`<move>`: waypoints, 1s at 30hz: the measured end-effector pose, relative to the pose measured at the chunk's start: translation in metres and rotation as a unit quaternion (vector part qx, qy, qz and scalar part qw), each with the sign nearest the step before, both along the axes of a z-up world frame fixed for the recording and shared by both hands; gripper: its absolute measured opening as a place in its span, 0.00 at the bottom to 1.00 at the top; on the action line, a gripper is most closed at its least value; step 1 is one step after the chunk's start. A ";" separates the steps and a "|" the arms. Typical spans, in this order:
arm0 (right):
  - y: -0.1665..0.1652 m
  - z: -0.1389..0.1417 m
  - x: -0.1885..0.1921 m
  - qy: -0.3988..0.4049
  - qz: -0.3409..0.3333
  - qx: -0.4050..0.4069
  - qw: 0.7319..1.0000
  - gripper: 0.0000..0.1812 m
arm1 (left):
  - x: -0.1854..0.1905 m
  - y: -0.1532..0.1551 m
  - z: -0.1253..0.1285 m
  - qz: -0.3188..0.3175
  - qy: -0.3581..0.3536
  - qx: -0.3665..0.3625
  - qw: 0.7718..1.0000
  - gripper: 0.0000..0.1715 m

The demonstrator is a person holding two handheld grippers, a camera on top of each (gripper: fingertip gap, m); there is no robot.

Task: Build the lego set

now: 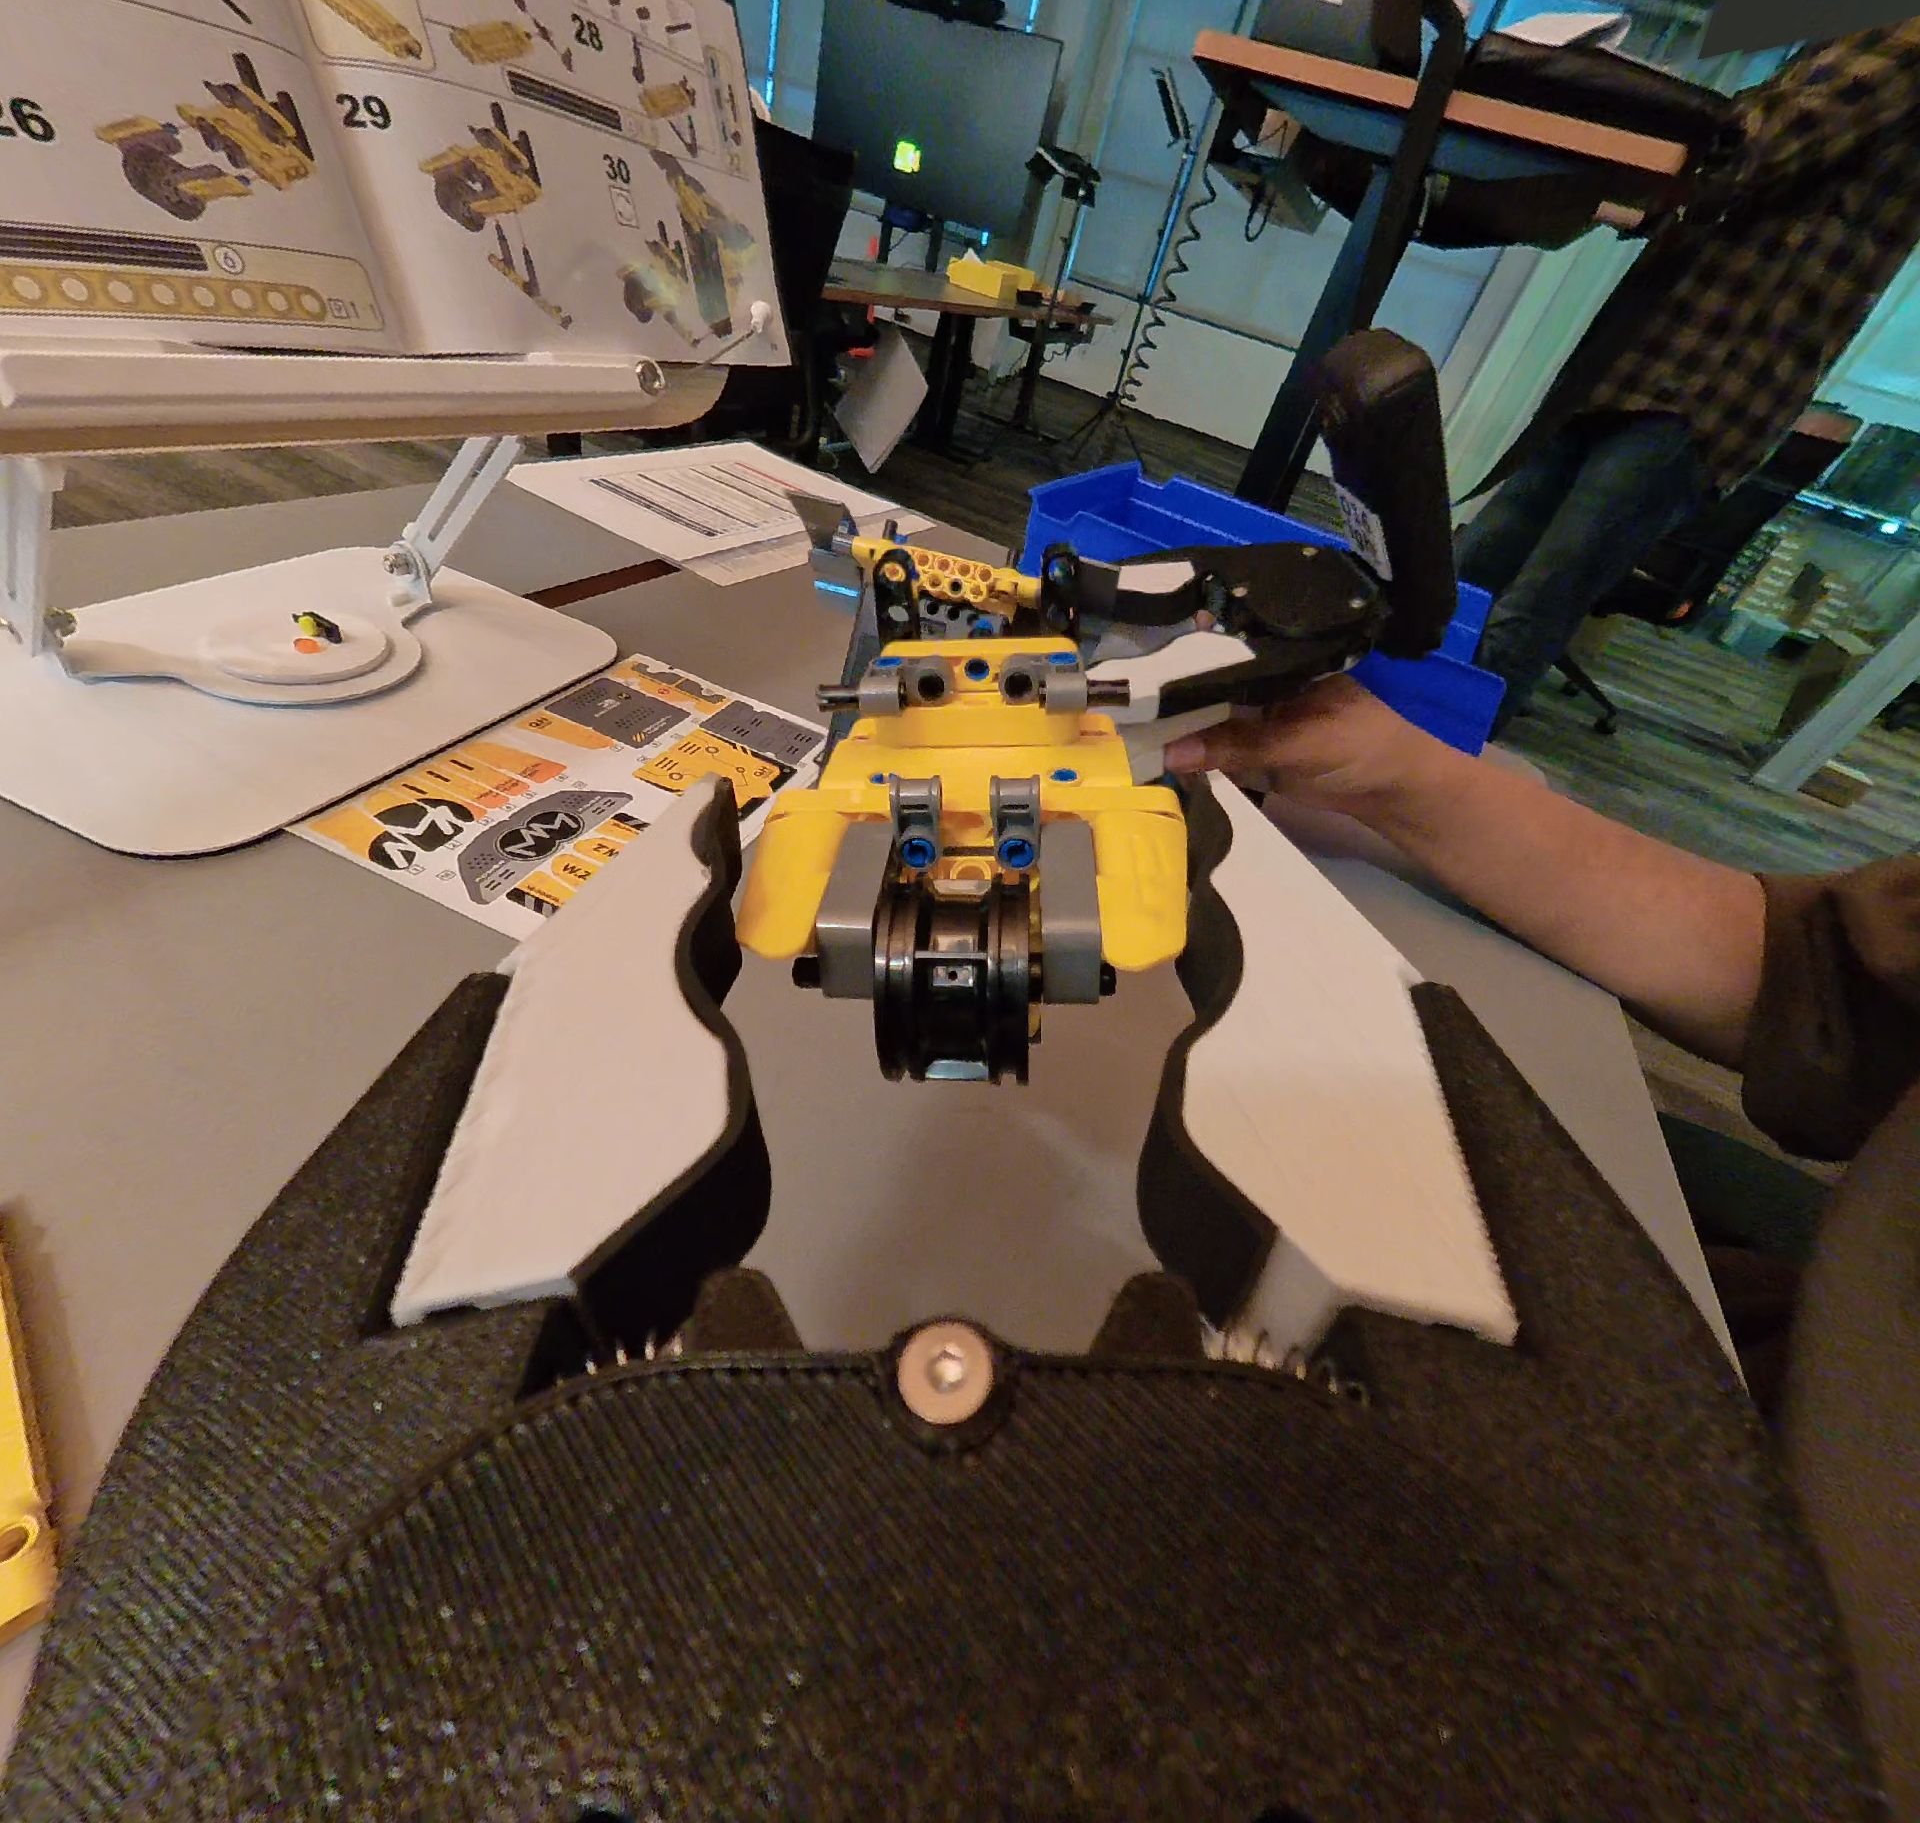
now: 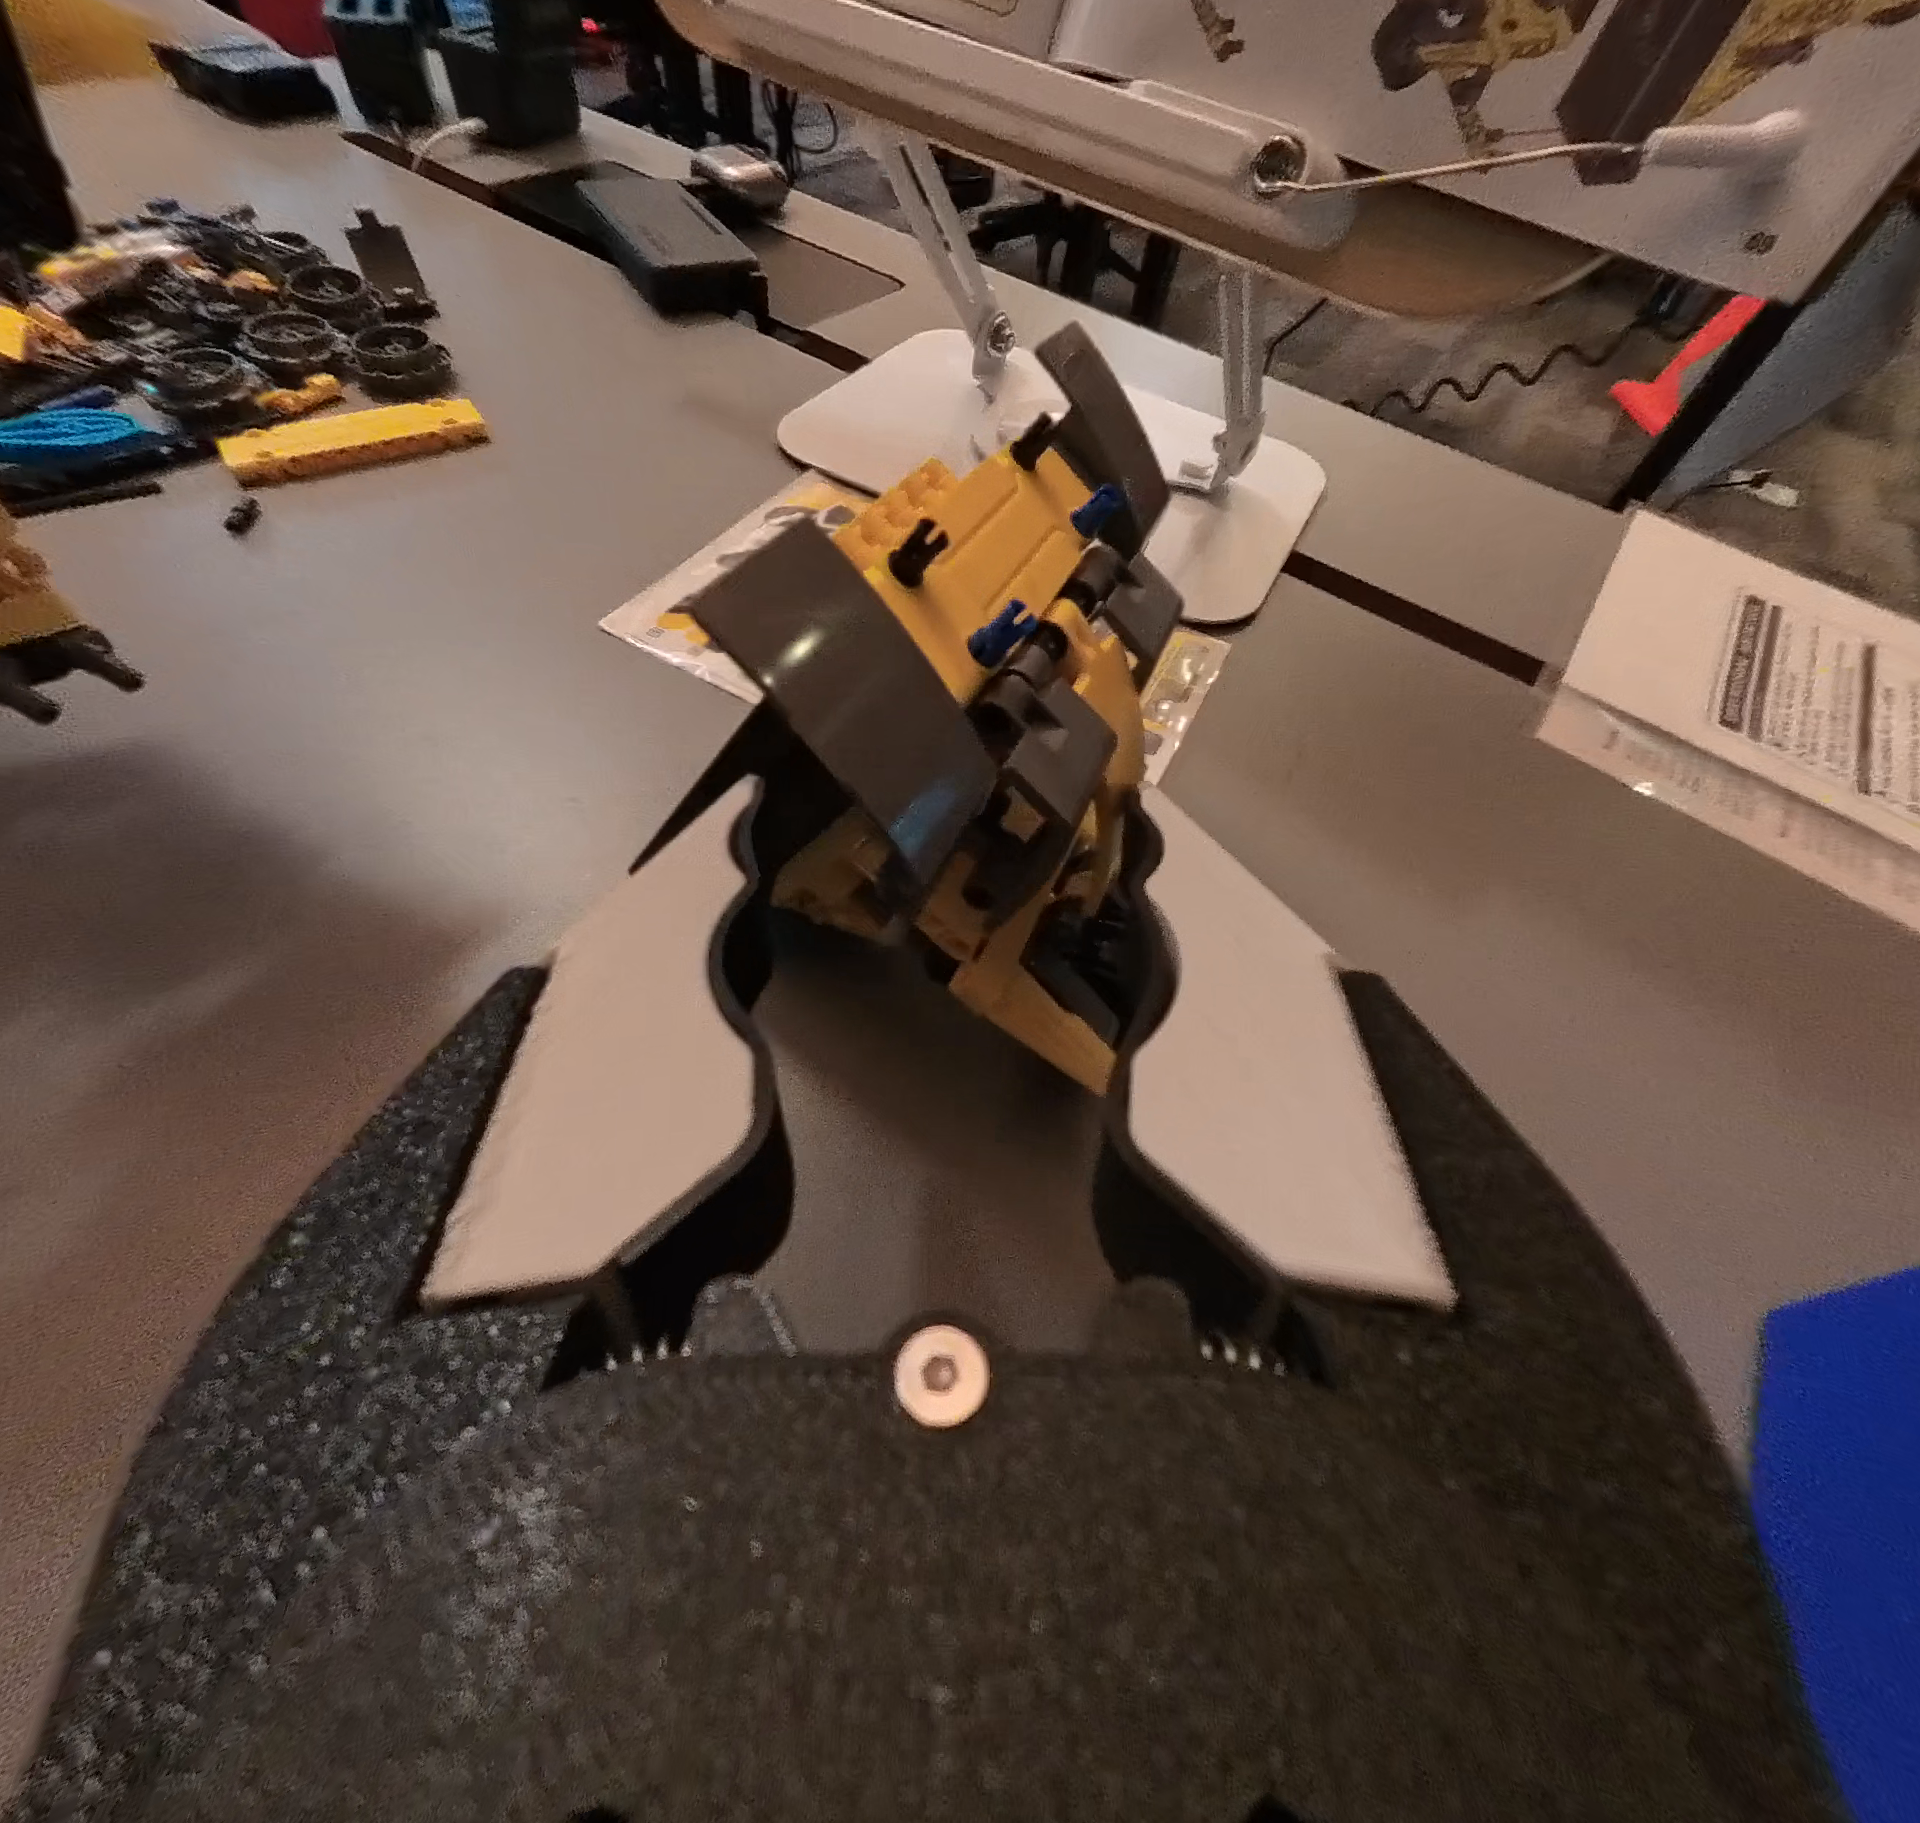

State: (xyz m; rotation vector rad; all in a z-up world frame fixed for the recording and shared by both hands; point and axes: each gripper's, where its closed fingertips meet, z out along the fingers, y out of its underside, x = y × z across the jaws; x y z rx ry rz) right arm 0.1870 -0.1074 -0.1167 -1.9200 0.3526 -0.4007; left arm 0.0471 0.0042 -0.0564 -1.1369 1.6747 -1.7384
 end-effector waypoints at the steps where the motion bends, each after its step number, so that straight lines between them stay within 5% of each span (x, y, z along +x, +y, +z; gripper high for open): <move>1: 0.001 0.000 0.000 -0.001 -0.001 0.000 1.000 0.37 | 0.000 0.000 0.000 0.000 0.001 0.001 1.000 0.48; 7: -0.002 -0.002 -0.001 0.011 0.003 0.003 1.000 0.35 | 0.000 -0.001 -0.002 0.000 0.003 0.005 1.000 0.48; 22: 0.009 -0.016 -0.026 -0.052 0.035 -0.074 0.995 0.67 | 0.001 0.004 -0.005 0.006 0.009 0.011 1.000 0.48; 27: 0.003 -0.024 -0.019 -0.084 -0.001 -0.129 0.988 0.65 | 0.003 0.006 -0.009 0.010 0.014 0.014 1.000 0.48; 30: -0.003 -0.016 -0.006 -0.124 -0.049 -0.127 0.983 0.46 | 0.004 0.007 -0.011 0.011 0.018 0.016 1.000 0.48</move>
